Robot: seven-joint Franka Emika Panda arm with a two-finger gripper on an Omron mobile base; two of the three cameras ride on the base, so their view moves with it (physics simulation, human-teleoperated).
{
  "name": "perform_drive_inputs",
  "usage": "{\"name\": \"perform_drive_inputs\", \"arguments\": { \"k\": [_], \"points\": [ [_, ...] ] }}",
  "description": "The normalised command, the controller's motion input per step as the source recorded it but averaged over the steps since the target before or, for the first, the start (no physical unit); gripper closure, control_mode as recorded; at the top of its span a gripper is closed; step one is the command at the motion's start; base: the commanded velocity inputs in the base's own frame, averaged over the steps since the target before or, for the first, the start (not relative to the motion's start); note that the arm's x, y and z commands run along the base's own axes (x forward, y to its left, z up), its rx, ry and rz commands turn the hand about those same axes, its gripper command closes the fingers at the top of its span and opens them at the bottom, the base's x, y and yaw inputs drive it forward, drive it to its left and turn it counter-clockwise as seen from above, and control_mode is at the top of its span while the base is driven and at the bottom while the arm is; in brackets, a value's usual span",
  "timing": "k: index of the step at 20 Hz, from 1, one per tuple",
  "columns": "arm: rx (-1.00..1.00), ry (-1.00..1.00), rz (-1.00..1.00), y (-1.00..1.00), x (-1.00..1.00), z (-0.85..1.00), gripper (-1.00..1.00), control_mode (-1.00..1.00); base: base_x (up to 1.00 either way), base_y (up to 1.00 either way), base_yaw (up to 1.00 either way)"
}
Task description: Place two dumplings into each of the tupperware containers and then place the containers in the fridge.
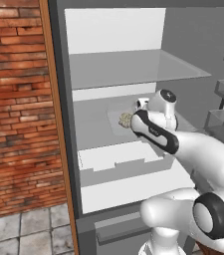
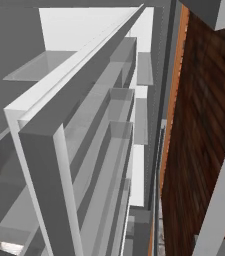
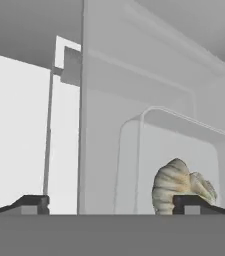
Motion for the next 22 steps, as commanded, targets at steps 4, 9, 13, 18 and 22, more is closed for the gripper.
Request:
{"name": "perform_drive_inputs", "arguments": {
  "k": [4,9,13,18,22],
  "points": [
    [0.0,0.31,-0.2,0.0,-0.97,0.41,-1.0,-1.0,0.0,0.0,0.0],
    [0.04,0.4,-0.4,-0.11,-1.0,0.35,-1.0,-1.0,0.0,0.0,0.0],
    [0.0,0.38,-0.63,-0.03,-0.69,0.11,-1.0,-1.0,0.0,0.0,0.0],
    [0.03,0.33,-0.73,-0.07,-0.65,0.07,-1.0,-1.0,0.0,0.0,0.0],
    [0.03,0.15,-0.65,-0.18,-0.67,0.28,-1.0,-1.0,0.0,0.0,0.0]
  ]
}}
